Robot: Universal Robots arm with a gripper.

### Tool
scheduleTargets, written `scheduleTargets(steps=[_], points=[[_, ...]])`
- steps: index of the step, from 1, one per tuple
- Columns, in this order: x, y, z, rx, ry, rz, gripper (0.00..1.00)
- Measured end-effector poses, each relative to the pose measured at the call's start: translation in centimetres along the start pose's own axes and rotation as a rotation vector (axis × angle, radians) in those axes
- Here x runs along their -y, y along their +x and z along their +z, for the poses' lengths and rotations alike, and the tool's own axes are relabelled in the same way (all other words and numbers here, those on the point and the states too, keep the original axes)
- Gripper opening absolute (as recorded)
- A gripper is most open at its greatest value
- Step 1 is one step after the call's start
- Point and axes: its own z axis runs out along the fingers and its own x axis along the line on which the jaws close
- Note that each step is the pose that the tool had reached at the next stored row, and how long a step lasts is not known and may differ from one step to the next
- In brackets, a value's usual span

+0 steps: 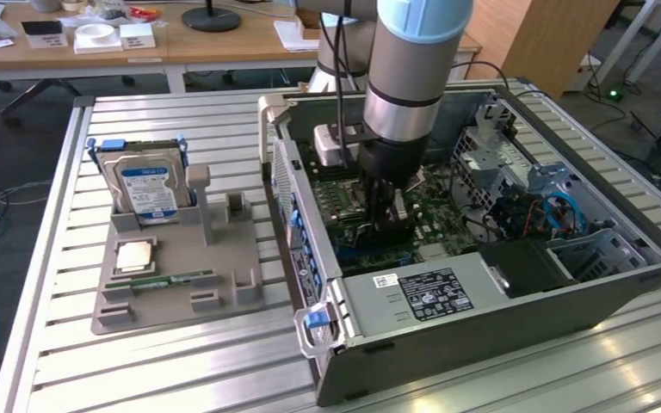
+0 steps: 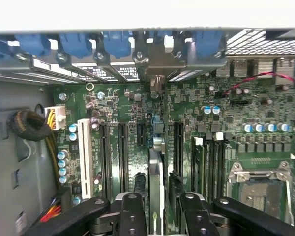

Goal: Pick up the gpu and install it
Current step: 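Insert the gpu into the slot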

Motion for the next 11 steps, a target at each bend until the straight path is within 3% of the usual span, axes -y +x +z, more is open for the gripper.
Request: scheduleTargets(steps=[11], points=[[0.23, -0.1, -4.45, 0.0001, 0.0011, 0.0, 0.33]])
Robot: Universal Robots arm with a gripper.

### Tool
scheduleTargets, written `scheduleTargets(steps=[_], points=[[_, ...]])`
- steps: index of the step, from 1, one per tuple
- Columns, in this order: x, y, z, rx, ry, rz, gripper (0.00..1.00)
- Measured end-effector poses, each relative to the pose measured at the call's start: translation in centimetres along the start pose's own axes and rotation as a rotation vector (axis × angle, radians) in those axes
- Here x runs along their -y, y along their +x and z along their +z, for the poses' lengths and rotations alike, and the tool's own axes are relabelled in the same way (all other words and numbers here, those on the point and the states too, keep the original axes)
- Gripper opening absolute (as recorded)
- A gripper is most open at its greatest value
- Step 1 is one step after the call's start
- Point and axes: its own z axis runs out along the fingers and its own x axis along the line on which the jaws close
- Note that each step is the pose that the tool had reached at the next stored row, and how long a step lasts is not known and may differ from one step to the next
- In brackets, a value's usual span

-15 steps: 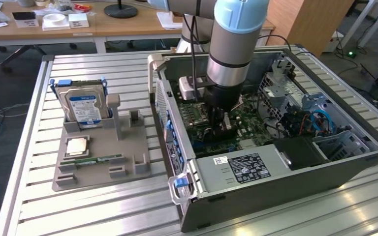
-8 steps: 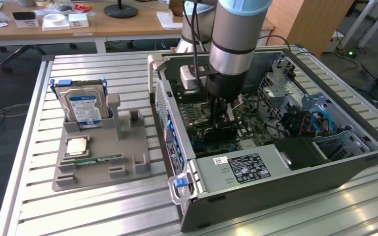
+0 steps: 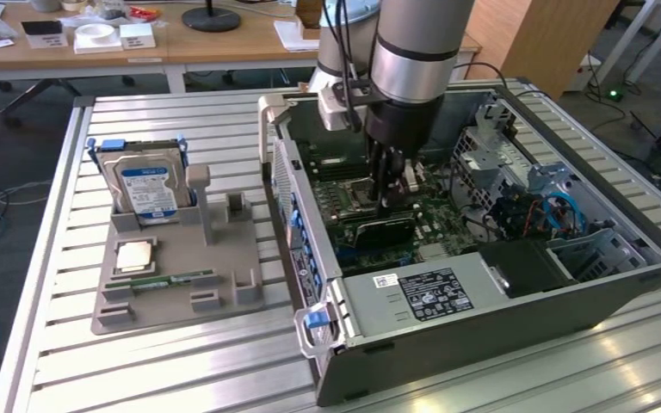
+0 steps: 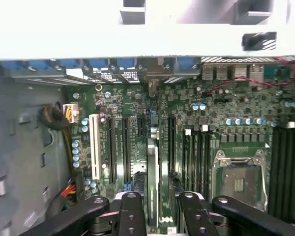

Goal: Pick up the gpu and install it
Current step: 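Insert the gpu into the slot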

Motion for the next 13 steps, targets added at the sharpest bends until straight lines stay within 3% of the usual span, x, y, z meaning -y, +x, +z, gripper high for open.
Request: scheduleTargets(steps=[11, 13], points=[[0.18, 0.0, -3.51, 0.0, 0.0007, 0.0, 0.33], [0.19, 0.0, -3.71, 0.0002, 0.0008, 0.0, 0.33]])
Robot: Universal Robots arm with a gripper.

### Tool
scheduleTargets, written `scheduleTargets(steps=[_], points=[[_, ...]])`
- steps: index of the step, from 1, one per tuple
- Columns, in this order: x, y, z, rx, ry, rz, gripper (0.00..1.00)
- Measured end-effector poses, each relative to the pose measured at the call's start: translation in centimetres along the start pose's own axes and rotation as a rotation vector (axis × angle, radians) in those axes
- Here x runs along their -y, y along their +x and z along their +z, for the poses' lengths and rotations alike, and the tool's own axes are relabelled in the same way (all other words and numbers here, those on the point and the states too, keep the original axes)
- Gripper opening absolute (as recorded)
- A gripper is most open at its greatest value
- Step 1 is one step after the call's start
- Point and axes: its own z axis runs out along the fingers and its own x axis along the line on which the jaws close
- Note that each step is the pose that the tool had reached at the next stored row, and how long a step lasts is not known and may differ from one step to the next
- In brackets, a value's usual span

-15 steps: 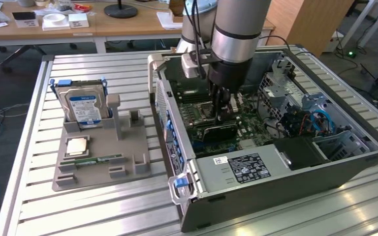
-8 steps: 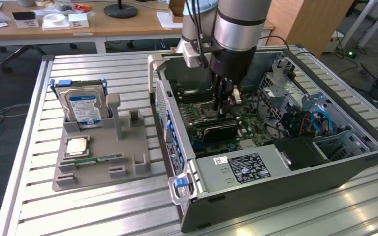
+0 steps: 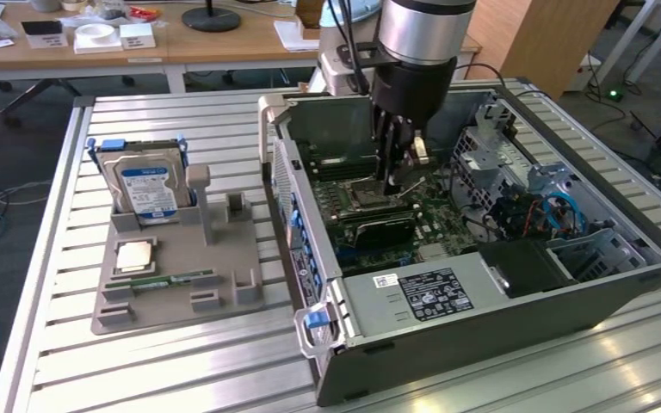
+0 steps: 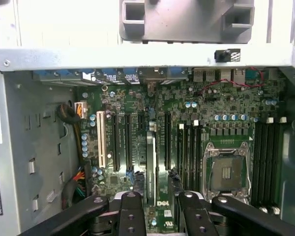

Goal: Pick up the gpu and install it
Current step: 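Insert the gpu into the slot, then press down on the gpu until it lock into place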

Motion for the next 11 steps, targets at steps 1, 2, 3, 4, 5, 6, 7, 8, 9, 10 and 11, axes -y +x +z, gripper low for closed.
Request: scheduleTargets(steps=[1, 2, 3, 4, 5, 6, 7, 8, 9, 10, 11], points=[[0.0, 0.0, 0.0, 0.0, 0.0, 0.0, 0.33], [0.0, 0.0, 0.0, 0.0, 0.0, 0.0, 0.33], [0.0, 0.0, 0.0, 0.0, 0.0, 0.0, 0.33], [0.0, 0.0, -0.01, -0.0001, -0.0001, 0.0, 0.33], [0.0, 0.0, -0.01, -0.0001, -0.0001, 0.0, 0.33], [0.0, 0.0, -0.01, -0.0001, -0.0001, 0.0, 0.33], [0.0, 0.0, -0.01, -0.0001, 0.0, 0.0, 0.33], [0.0, 0.0, -0.01, -0.0001, 0.0, 0.0, 0.33], [0.0, 0.0, -0.01, -0.0001, -0.0001, 0.0, 0.33], [0.0, 0.0, -0.01, -0.0001, -0.0001, 0.0, 0.33], [0.0, 0.0, -0.01, -0.0001, -0.0001, 0.0, 0.33]])
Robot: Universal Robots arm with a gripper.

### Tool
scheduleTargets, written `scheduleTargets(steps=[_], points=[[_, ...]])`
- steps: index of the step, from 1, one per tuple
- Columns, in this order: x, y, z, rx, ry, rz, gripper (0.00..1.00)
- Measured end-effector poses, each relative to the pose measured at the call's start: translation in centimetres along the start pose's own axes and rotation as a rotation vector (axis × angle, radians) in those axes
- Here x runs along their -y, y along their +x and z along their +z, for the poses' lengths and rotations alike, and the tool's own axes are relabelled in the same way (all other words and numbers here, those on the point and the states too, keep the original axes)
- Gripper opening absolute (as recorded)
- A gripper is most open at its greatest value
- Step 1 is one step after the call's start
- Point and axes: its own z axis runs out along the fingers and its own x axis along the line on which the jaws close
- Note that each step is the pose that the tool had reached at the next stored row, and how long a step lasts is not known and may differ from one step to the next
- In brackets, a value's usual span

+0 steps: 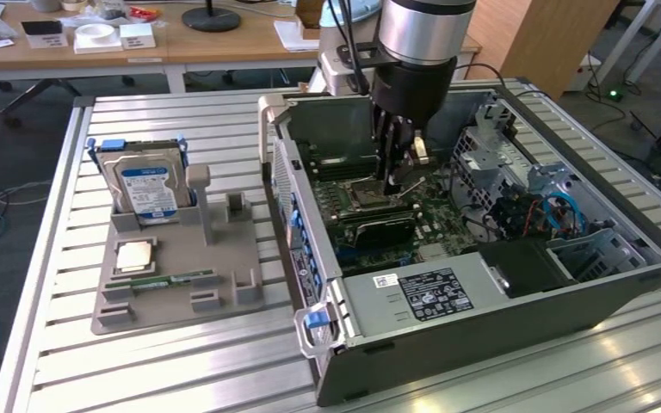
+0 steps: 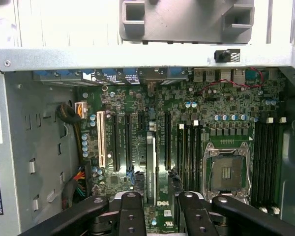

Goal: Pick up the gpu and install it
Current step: 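Press down on the gpu until it lock into place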

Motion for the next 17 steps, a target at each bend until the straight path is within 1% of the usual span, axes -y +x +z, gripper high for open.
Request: scheduleTargets(steps=[4, 5, 7, 8, 9, 10, 17], points=[[0.0, 0.0, 0.0, -0.0001, 0.0, 0.0, 0.33], [0.0, 0.0, 0.0, 0.0, 0.0, 0.0, 0.32], [0.0, 0.0, 0.0, -0.0001, 0.0, 0.0, 0.2], [0.0, 0.0, 0.0, 0.0, 0.0, 0.0, 0.2], [0.0, 0.0, 0.0, 0.0, 0.0, 0.0, 0.14], [0.0, 0.0, 0.0, 0.0, 0.0, 0.0, 0.11], [0.0, 0.0, 0.0, -0.0001, 0.0, 0.0, 0.11]])
